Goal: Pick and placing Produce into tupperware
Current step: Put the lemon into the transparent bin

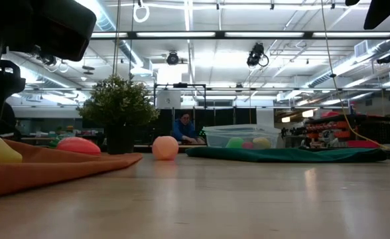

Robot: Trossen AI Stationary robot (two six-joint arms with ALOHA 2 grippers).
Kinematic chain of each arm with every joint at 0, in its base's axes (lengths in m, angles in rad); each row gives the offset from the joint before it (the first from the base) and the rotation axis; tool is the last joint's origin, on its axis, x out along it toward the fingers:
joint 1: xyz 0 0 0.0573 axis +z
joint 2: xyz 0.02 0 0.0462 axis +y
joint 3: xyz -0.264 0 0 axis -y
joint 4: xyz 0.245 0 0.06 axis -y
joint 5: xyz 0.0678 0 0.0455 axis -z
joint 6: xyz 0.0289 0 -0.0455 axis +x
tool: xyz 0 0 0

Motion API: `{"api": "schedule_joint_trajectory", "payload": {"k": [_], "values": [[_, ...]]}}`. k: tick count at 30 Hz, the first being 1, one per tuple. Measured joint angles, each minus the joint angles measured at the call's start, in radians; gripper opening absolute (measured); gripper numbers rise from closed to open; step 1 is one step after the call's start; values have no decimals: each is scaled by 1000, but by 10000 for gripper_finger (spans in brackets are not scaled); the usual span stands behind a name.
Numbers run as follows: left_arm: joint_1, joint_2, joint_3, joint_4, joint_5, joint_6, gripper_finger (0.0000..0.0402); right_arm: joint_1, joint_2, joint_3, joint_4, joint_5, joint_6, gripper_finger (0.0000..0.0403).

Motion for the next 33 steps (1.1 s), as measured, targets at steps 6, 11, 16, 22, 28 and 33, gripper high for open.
{"api": "schedule_joint_trajectory", "payload": {"k": [6, 11, 16, 22, 28, 33], "values": [[0, 7, 0, -5, 3, 1, 348, 0, 0, 0, 3, 0, 1, 232], [0, 43, 0, -21, 18, 0, 356, 0, 0, 0, 3, 0, 4, 232], [-1, 70, 1, -8, 42, 1, 357, 0, 0, 0, 3, 2, 6, 232], [-1, 72, 2, -9, 44, 6, 341, 0, 0, 0, 3, 3, 6, 232], [-1, 72, 1, -8, 44, 14, 298, 0, 0, 0, 3, 3, 6, 226], [-1, 74, 0, -8, 44, 17, 253, 0, 0, 0, 3, 11, 6, 223]]}}
